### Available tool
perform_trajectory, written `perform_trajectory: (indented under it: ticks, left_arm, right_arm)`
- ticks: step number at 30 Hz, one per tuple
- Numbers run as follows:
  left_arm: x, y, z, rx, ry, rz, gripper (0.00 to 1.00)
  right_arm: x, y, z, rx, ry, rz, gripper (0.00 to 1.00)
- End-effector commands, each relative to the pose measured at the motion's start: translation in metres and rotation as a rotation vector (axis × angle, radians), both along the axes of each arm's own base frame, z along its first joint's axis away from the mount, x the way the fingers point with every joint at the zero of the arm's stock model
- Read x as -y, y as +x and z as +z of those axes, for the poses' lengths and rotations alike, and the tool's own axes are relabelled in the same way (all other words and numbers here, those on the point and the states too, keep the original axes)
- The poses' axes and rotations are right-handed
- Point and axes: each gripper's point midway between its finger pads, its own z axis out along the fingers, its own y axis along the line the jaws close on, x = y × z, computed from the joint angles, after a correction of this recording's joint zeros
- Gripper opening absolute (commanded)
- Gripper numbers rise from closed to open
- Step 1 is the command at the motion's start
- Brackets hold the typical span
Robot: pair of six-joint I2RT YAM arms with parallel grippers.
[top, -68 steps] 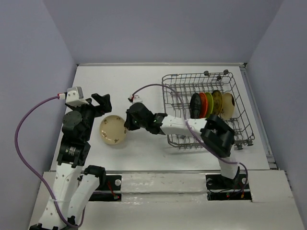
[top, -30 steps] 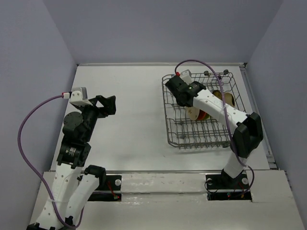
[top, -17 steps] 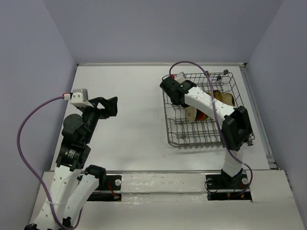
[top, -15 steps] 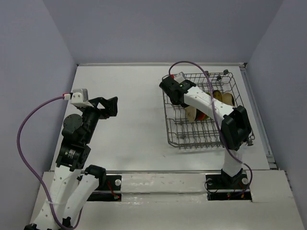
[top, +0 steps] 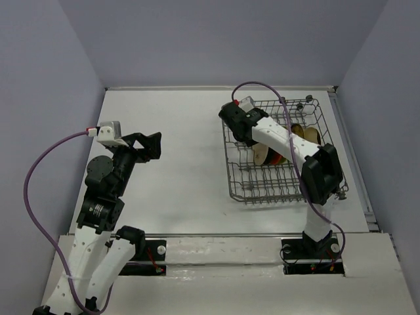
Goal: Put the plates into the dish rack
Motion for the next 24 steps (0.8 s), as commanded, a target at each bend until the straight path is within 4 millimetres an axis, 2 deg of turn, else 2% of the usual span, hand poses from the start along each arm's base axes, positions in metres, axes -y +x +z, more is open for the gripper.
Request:
perform_trajectory:
  ticks: [1,2,4,5,6,7,8,10,11,12,13,14,15,17,18,19,20,22,23,24]
  left_arm:
    - [0.001,0.003,0.011,0.046,0.003,-0.004,0.99]
    - [0.001,0.004,0.010,0.043,0.003,-0.003,0.99]
    - [0.001,0.005,0.009,0.038,0.004,0.000,0.99]
    - [0.001,0.005,0.007,0.035,0.005,0.002,0.99]
    - [0.001,0.006,0.006,0.032,0.005,0.007,0.99]
    - [0.001,0.007,0.005,0.030,0.008,0.007,0.99]
    - [0.001,0.007,0.005,0.029,0.010,0.007,0.99]
    - [0.003,0.008,0.002,0.023,0.018,-0.005,0.99]
    - [0.004,0.008,0.001,0.022,0.022,-0.013,0.99]
    - [0.005,0.008,0.002,0.028,0.024,-0.017,0.99]
    - [0.006,0.009,0.005,0.041,0.020,-0.023,0.99]
    - [0.007,0.010,0.003,0.037,0.025,-0.025,0.99]
    - [0.007,0.010,0.004,0.039,0.026,-0.025,0.99]
    - [0.012,0.009,0.003,0.040,0.027,-0.052,0.99]
    - [0.012,0.009,0.004,0.045,0.026,-0.057,0.99]
    - [0.013,0.008,0.006,0.054,0.024,-0.064,0.99]
    - [0.015,0.005,0.012,0.078,0.021,-0.076,0.99]
    - [0.018,0.000,0.015,0.110,0.017,-0.105,0.99]
    - [0.017,-0.007,0.022,0.147,0.007,-0.106,0.99]
    - [0.016,-0.009,0.025,0.164,0.001,-0.106,0.99]
  right_arm:
    - [-0.005,0.006,0.042,0.138,0.137,0.023,0.69]
    - [-0.011,0.007,0.058,0.190,0.216,0.041,0.71]
    - [-0.013,0.002,0.065,0.218,0.274,0.066,0.73]
    - [-0.019,0.000,0.088,0.282,0.372,0.098,0.76]
    - [-0.023,-0.002,0.098,0.315,0.423,0.122,0.78]
    - [-0.021,-0.009,0.093,0.316,0.441,0.145,0.80]
    - [-0.026,-0.015,0.131,0.432,0.565,0.199,0.83]
    - [-0.025,-0.029,0.158,0.535,0.670,0.265,0.87]
    - [-0.032,-0.036,0.160,0.583,0.748,0.326,0.91]
    - [-0.031,-0.046,0.174,0.641,0.803,0.370,0.92]
    - [-0.015,-0.075,0.214,0.771,0.887,0.425,0.95]
    - [-0.009,-0.089,0.227,0.836,0.927,0.472,1.00]
    - [0.006,-0.115,0.246,0.963,0.998,0.522,1.00]
    - [0.024,-0.136,0.262,1.076,1.043,0.537,1.00]
    - [0.034,-0.141,0.257,1.097,1.042,0.507,0.90]
    - [0.049,-0.154,0.264,1.148,1.065,0.481,0.70]
    - [0.058,-0.155,0.258,1.155,1.050,0.438,0.46]
    - [0.068,-0.156,0.248,1.153,1.036,0.383,0.42]
    - [0.073,-0.157,0.244,1.156,1.036,0.359,0.48]
    - [0.077,-0.158,0.241,1.162,1.035,0.335,0.49]
